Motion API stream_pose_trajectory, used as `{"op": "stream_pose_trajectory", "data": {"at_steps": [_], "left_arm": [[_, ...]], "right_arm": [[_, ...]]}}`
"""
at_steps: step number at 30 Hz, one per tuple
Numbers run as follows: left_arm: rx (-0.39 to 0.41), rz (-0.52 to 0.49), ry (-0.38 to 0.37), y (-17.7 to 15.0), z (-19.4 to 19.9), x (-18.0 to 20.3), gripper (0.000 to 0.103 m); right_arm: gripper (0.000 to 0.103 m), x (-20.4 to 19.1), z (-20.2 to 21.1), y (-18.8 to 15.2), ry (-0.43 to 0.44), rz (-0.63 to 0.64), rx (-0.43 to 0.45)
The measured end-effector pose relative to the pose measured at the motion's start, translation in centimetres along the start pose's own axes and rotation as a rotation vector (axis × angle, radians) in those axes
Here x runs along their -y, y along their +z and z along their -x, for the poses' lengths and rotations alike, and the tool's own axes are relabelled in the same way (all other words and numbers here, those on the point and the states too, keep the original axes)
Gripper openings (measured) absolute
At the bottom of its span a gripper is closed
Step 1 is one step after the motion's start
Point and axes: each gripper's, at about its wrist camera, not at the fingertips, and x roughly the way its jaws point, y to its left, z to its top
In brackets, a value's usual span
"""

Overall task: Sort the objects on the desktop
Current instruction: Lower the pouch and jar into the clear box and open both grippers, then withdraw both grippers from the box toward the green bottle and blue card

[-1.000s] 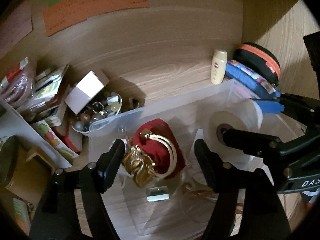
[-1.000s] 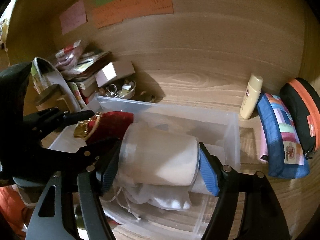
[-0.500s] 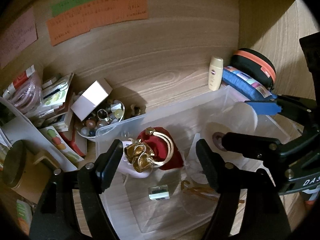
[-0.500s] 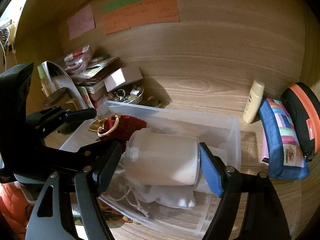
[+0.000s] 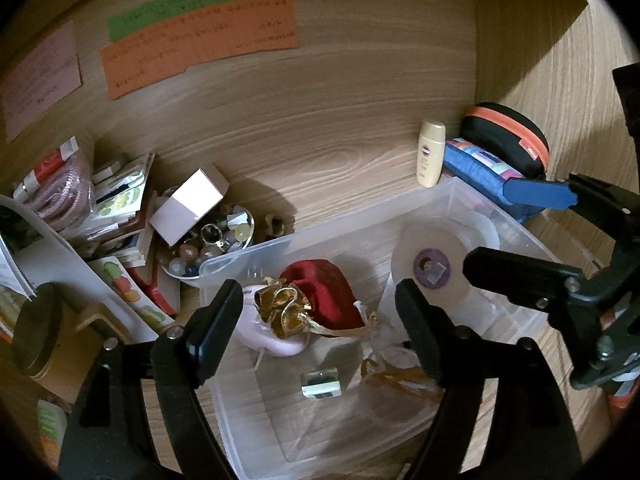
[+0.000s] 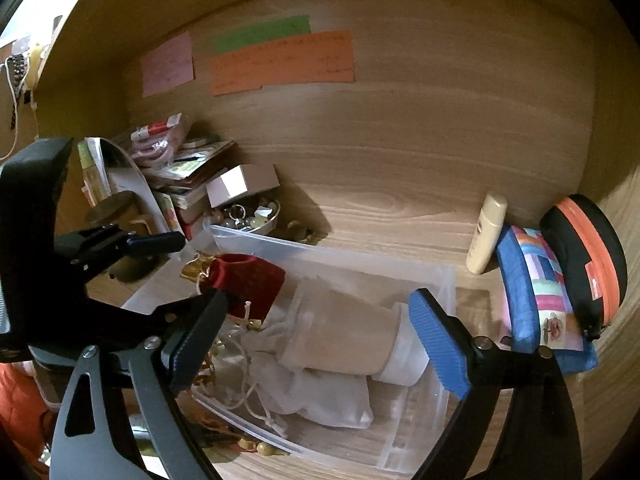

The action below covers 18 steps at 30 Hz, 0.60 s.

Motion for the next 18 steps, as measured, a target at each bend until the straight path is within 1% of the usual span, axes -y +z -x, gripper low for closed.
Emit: {"op": "stream_pose_trajectory", "data": {"at_steps": [1, 2, 3, 6, 12, 18], "left_arm": [[-0.003, -0.001, 0.0, 0.0, 0.1, 0.0, 0.082], [-0.004, 0.0, 0.008, 0.0, 0.2, 0.0, 0.09], [0.0, 0.001, 0.014, 0.0, 0.3, -0.1, 0.095], [-0.002, 0.003, 0.001, -0.1, 0.8, -0.2, 0.096], [0.005, 0.014, 0.035, -0.6, 2.5, -1.1, 0.096], [0.028, 0.05, 0.063, -1.3, 4.9, -2.4, 0.096]], "right_arm": [[0.092, 0.0, -0.1, 0.0, -0.001, -0.001, -0.003], [0.092, 0.1, -0.1, 0.0, -0.001, -0.002, -0.003], [0.094, 0.2, 0.0, 0.0, 0.007, -0.007, -0.002], [0.096, 0.2, 0.6, 0.2, -0.004, -0.007, 0.01], [0.097, -0.7, 2.7, 0.6, -0.003, 0.008, 0.05], [0.1, -1.0, 4.2, 0.4, 0.0, -0.03, 0.053]]}}
